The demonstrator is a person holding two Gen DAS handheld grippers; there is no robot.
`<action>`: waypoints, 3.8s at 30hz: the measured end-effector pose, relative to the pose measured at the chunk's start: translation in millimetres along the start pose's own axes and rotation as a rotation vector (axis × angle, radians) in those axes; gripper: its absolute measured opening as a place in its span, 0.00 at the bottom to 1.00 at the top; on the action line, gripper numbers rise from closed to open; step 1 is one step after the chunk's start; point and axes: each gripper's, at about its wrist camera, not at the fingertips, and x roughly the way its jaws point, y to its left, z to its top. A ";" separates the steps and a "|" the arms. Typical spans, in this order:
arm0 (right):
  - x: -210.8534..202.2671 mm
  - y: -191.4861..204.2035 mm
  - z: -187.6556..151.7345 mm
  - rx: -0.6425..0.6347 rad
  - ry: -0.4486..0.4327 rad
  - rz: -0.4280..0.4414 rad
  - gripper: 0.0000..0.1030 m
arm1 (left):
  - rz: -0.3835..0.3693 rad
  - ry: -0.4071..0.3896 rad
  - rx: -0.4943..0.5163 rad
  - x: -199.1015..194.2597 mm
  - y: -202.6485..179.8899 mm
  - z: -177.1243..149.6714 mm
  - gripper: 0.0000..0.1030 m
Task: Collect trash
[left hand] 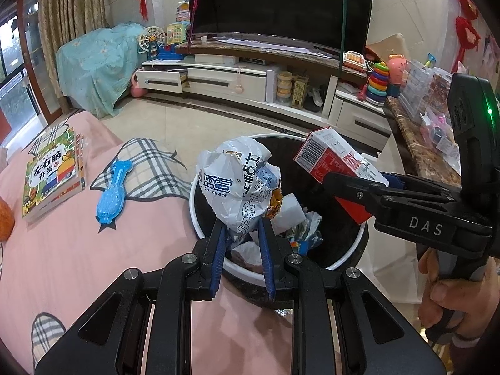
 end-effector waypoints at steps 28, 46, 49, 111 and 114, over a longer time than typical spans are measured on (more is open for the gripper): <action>12.3 -3.9 6.9 0.001 0.036 -0.009 0.54 | 0.011 0.017 -0.001 13.5 -1.9 7.1 0.19; 20.4 -6.5 11.0 0.016 0.053 -0.011 0.54 | 0.016 0.035 -0.002 19.5 -0.7 5.5 0.19; 20.7 -6.1 11.4 0.017 0.054 -0.009 0.54 | 0.015 0.036 -0.004 19.8 -0.7 5.7 0.19; -132.9 126.8 -130.4 -0.134 -0.477 -0.163 1.00 | 0.380 -0.509 -0.270 -196.4 73.9 -197.7 1.00; -127.0 130.2 -139.4 -0.160 -0.468 -0.185 1.00 | 0.405 -0.503 -0.273 -193.2 74.6 -203.6 1.00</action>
